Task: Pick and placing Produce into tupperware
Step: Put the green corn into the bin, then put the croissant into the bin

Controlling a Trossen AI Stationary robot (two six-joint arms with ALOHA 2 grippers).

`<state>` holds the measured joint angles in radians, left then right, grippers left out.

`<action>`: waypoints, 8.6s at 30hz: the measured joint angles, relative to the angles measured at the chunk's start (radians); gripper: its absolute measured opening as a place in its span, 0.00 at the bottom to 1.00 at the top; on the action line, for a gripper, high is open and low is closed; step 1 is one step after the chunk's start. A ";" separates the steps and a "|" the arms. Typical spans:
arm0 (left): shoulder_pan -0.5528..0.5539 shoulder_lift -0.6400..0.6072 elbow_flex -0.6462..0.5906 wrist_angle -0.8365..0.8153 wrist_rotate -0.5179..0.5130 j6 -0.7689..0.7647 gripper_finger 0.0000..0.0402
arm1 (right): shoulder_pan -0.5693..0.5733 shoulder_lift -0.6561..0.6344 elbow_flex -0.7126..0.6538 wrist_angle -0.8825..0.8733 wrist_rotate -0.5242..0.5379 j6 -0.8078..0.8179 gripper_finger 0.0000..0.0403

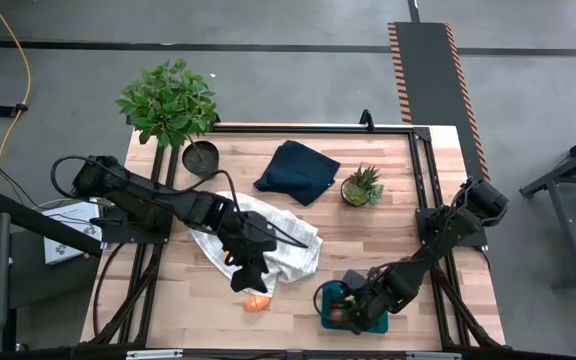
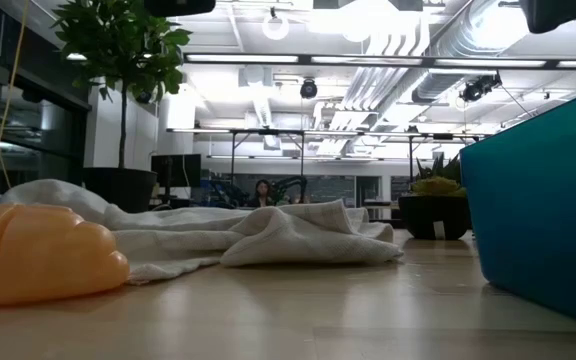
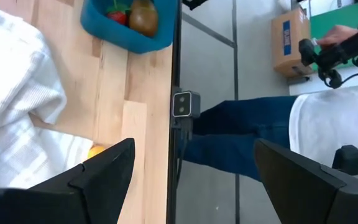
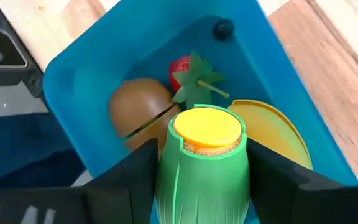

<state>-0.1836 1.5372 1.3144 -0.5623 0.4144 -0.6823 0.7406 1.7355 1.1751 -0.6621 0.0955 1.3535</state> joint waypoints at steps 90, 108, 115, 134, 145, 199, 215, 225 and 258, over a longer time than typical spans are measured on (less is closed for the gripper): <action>-0.463 0.153 -0.481 0.488 -0.789 -0.234 0.78 | -0.119 -0.005 0.541 -0.238 0.544 -0.479 0.61; -0.464 0.214 -0.476 0.557 -0.823 -0.136 0.78 | -0.119 -0.005 0.541 -0.240 0.544 -0.480 0.61; -0.464 0.222 -0.476 0.562 -0.804 -0.134 0.78 | -0.119 -0.005 0.541 -0.240 0.545 -0.479 0.61; -0.464 0.246 -0.475 0.507 -0.826 -0.133 0.78 | -0.119 -0.005 0.541 -0.240 0.558 -0.467 0.61; -0.464 0.246 -0.475 0.517 -0.776 0.035 0.78 | -0.119 -0.005 0.541 -0.240 0.557 -0.468 0.61; -0.406 0.266 -0.475 0.575 -0.637 0.293 0.45 | -0.119 -0.005 0.541 -0.285 0.556 -0.463 0.61; -0.406 0.266 -0.475 0.598 -0.632 0.285 0.47 | -0.119 -0.005 0.541 -0.285 0.556 -0.453 0.61; -0.406 0.266 -0.475 0.649 -0.643 0.262 0.48 | -0.119 -0.005 0.541 -0.285 0.556 -0.453 0.61; -0.297 0.266 0.050 0.249 -0.932 0.603 0.48 | 0.066 -0.323 -0.030 -0.052 0.739 0.478 0.61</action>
<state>-0.4810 1.8030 1.3640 -0.3138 -0.5179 -0.0791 0.8064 1.4124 1.1447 -0.7144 0.8341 1.8314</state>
